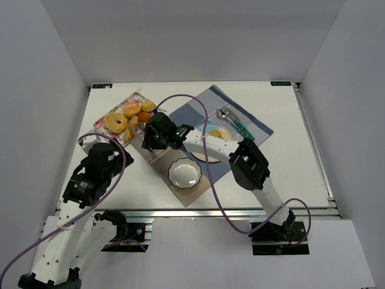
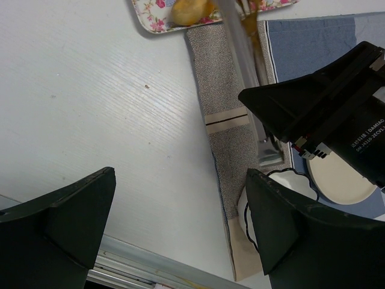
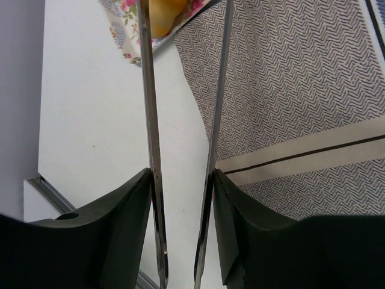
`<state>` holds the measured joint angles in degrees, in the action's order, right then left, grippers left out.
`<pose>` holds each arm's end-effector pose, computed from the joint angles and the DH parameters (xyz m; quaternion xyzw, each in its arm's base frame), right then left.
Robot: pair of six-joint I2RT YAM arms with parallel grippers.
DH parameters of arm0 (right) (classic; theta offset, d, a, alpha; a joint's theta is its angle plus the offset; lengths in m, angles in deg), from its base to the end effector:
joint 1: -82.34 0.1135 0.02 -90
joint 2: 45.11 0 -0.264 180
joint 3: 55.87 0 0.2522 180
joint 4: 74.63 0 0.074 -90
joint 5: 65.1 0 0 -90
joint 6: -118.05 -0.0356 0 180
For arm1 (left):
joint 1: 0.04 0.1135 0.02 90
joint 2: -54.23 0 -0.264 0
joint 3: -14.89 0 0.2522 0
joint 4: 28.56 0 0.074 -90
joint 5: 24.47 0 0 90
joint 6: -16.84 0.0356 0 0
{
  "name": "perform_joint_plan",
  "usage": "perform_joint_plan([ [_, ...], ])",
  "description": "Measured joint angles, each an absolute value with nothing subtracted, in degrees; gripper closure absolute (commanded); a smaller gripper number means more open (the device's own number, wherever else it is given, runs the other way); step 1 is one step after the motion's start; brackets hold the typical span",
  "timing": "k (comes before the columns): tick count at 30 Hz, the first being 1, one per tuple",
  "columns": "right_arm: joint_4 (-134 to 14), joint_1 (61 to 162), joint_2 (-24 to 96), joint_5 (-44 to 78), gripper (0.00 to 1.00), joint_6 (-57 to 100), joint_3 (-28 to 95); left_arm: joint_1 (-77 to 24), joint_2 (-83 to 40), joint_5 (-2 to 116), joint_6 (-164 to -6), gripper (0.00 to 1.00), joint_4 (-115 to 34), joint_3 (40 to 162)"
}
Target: Place the bread
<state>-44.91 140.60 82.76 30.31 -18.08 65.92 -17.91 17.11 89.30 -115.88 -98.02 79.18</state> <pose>0.2773 0.4418 0.2312 -0.0726 0.8865 0.3338 0.3121 0.1117 -0.0209 0.3163 -0.2739 0.8561 -0.0370 0.4367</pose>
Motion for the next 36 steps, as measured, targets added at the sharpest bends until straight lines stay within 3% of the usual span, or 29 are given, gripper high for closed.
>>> perform_joint_plan([
  [13, -44.5, 140.6, 84.5, 27.9, 0.57, -19.3, 69.3, -17.9, 17.1, 89.3, -115.9, 0.02, -98.0, 79.2],
  [24, -47.1, 140.6, 84.1, 27.8, 0.86, -21.0, 67.0, -17.9, 17.2, 89.5, -116.1, 0.02, -98.0, 79.2],
  [30, -50.2, 140.5, 76.9, 28.4, 0.95, -19.9, 58.9, -17.9, 17.2, 89.5, -116.7, 0.02, -97.5, 79.2],
  [36, -54.4, 139.2, 62.3, 28.1, 0.94, -16.5, 47.6, -17.9, 16.5, 88.6, -117.1, 0.02, -95.6, 79.2],
])
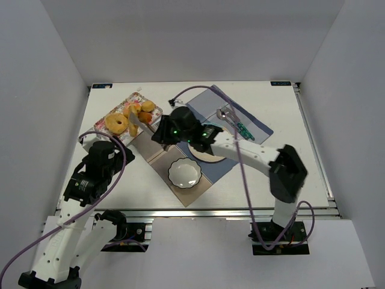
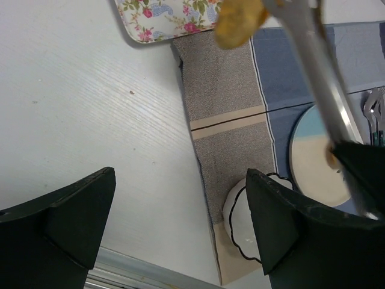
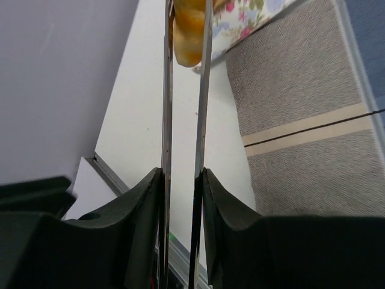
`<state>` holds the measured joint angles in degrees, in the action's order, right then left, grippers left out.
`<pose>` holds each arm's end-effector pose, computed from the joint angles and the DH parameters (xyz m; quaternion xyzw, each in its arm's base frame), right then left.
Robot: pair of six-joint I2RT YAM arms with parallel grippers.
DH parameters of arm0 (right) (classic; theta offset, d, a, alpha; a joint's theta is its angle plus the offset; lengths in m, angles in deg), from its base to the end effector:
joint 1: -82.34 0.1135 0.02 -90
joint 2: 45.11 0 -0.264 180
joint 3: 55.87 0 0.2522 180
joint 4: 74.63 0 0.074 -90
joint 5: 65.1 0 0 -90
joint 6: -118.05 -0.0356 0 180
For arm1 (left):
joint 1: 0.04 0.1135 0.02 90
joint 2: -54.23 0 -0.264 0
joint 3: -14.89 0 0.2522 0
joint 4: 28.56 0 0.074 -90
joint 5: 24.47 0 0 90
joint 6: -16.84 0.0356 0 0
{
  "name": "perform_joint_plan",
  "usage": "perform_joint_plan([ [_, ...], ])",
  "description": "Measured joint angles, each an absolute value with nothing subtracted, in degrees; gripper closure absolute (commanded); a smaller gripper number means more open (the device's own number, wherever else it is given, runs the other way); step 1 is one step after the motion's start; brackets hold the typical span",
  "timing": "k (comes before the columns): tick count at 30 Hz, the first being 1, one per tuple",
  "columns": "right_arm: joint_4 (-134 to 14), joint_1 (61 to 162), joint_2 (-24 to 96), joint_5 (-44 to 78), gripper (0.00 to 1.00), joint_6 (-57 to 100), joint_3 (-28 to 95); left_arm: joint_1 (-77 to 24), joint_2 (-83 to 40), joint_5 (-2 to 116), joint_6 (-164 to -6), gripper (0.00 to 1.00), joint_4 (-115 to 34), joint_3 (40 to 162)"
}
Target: Place the bread
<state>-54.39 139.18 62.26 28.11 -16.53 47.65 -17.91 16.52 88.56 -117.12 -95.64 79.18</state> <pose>0.2481 0.3760 0.3038 -0.0744 0.8356 0.4060 0.3625 0.1165 -0.0229 0.3185 -0.2823 0.8480 -0.0552 0.4451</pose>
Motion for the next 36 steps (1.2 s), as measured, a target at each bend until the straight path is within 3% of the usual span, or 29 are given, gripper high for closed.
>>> perform_joint_plan([
  [7, -54.9, 133.7, 40.8, 27.3, 0.92, -9.1, 30.0, -17.9, 13.3, 85.5, -117.2, 0.02, -90.4, 79.2],
  [17, -40.3, 127.6, 15.7, 33.7, 0.86, -5.4, 7.7, -17.9, 4.3, 81.2, -117.1, 0.02, -81.6, 78.7],
  [23, -36.5, 124.3, 16.7, 33.7, 0.83, -5.4, 5.7, -17.9, 0.1, 80.4, -116.7, 0.02, -79.1, 78.7],
  [28, -36.8, 123.0, 19.4, 32.1, 0.62, -5.4, 5.4, -17.9, -0.5, 80.1, -116.6, 0.02, -77.8, 78.7],
  [36, -36.9, 122.4, 19.8, 31.4, 0.48, -4.7, 5.4, -17.9, -0.6, 80.1, -116.5, 0.02, -77.5, 78.7],
])
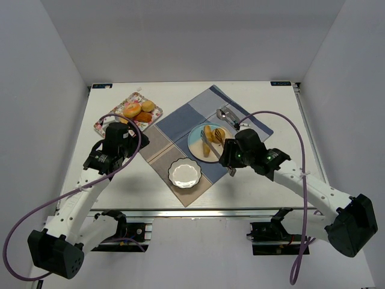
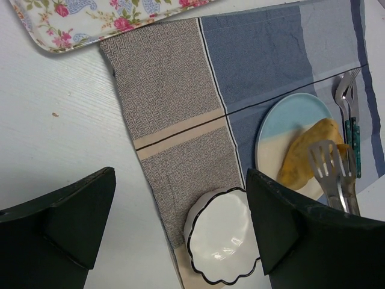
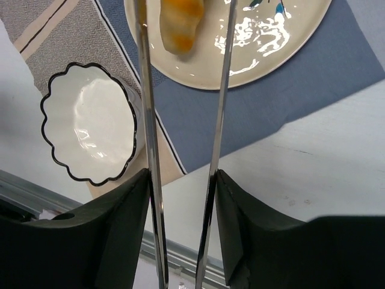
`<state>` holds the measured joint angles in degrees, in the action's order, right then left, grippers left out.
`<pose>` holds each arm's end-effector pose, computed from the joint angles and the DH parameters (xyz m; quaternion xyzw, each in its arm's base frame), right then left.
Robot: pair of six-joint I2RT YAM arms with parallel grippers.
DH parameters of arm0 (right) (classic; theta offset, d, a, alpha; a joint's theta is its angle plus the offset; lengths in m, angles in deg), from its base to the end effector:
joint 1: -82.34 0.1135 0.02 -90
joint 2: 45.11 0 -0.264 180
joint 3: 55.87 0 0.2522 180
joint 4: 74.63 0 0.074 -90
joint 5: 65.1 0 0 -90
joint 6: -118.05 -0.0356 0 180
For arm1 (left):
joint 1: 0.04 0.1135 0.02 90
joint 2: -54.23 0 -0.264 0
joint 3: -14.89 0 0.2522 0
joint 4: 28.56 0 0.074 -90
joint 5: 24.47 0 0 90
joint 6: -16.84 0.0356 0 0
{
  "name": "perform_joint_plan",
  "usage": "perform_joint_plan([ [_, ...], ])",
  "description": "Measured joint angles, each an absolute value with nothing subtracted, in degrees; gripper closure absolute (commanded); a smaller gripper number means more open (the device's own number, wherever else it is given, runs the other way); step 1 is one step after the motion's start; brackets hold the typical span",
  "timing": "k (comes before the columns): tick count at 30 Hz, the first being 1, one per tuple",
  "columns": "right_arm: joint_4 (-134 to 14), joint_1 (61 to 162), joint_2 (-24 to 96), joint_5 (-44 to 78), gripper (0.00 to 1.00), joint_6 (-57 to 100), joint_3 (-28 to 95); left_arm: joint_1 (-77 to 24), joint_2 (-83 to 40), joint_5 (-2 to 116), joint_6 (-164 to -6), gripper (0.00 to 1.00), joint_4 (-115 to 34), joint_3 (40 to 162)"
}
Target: Place the bread
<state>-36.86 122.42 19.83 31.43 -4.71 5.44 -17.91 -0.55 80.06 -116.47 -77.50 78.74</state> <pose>0.1877 0.1527 0.2644 -0.0347 0.9096 0.2021 0.3614 0.1931 -0.0529 0.2994 -0.2501 0.8647 -0.1153 0.4201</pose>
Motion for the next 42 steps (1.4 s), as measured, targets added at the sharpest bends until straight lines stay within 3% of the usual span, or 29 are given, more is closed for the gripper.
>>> perform_joint_plan([
  [9, -35.0, 122.2, 15.8, 32.9, 0.44, -4.5, 7.4, -17.9, -0.9, 80.0, -116.1, 0.02, -76.8, 78.7],
  [13, -33.7, 122.0, 13.5, 34.8, 0.52, -4.6, 8.1, -17.9, -1.1, 79.9, -116.0, 0.02, -76.5, 78.7],
  [19, -31.4, 119.2, 9.3, 41.3, 0.56, -5.4, 9.0, -17.9, -1.5, 79.8, -115.7, 0.02, -76.6, 78.7],
  [30, -28.9, 93.5, 12.1, 55.3, 0.57, -7.6, 6.3, -17.9, -1.4, 79.9, -114.7, 0.02, -74.9, 75.8],
  [37, -34.2, 86.1, 22.3, 56.0, 0.51, -7.1, 0.4, -17.9, -2.1, 79.9, -114.5, 0.02, -73.8, 75.5],
  [42, -38.2, 85.8, 26.6, 53.1, 0.39, -7.7, -3.4, -17.9, -4.0, 79.7, -114.4, 0.02, -73.4, 75.5],
])
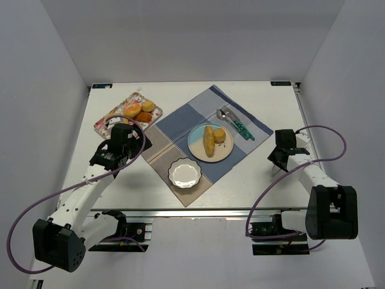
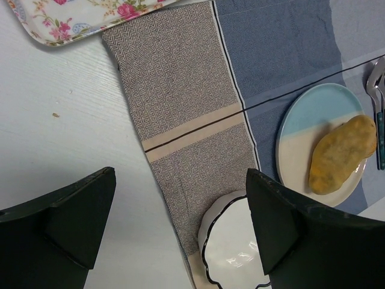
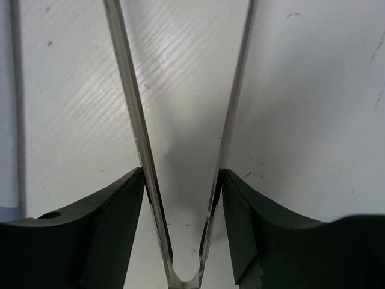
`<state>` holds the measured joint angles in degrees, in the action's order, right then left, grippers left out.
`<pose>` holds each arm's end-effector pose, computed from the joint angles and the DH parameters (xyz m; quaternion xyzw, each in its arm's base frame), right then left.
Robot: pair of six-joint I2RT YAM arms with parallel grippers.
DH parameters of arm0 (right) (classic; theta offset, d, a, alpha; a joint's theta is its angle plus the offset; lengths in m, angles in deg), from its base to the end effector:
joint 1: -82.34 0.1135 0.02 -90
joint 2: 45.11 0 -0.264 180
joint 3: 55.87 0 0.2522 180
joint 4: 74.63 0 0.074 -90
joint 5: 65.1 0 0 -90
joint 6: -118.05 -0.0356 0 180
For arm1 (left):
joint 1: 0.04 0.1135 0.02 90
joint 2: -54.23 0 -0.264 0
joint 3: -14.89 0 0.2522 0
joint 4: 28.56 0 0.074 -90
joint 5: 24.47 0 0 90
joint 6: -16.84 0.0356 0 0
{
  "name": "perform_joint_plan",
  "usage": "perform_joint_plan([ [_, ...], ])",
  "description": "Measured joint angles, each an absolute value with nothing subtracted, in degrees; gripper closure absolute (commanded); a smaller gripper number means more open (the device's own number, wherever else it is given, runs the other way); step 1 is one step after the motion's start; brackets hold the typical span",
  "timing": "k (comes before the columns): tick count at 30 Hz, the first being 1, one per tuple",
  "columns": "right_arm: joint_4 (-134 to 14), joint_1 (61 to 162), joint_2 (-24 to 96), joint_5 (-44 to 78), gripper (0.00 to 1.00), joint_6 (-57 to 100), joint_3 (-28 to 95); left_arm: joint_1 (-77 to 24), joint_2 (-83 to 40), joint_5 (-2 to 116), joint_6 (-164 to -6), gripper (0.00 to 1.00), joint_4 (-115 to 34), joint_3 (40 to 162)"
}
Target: Place the bread
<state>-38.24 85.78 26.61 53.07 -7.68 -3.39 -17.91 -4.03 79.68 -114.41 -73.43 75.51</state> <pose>0.2354 -0.0027 0.1941 0.3267 0.8701 -0.1230 0.3479 0.2055 -0.0571 0.2751 -0.2326 0.8795 -0.0991 0.4032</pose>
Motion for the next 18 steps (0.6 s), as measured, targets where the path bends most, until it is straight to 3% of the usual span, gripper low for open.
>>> perform_joint_plan([
  [3, -39.3, 85.8, 28.4, 51.5, 0.33, -8.0, -4.6, -17.9, -4.5, 79.6, -114.3, 0.02, -73.3, 75.5],
  [7, -39.9, 85.8, 29.9, 50.6, 0.12, -8.6, -4.7, -17.9, -4.6, 79.6, -114.3, 0.02, -73.3, 75.5],
  [18, -33.1, 85.7, 18.7, 46.3, 0.11, -4.2, 0.8, -17.9, -4.2, 79.6, -114.4, 0.02, -74.5, 75.5],
])
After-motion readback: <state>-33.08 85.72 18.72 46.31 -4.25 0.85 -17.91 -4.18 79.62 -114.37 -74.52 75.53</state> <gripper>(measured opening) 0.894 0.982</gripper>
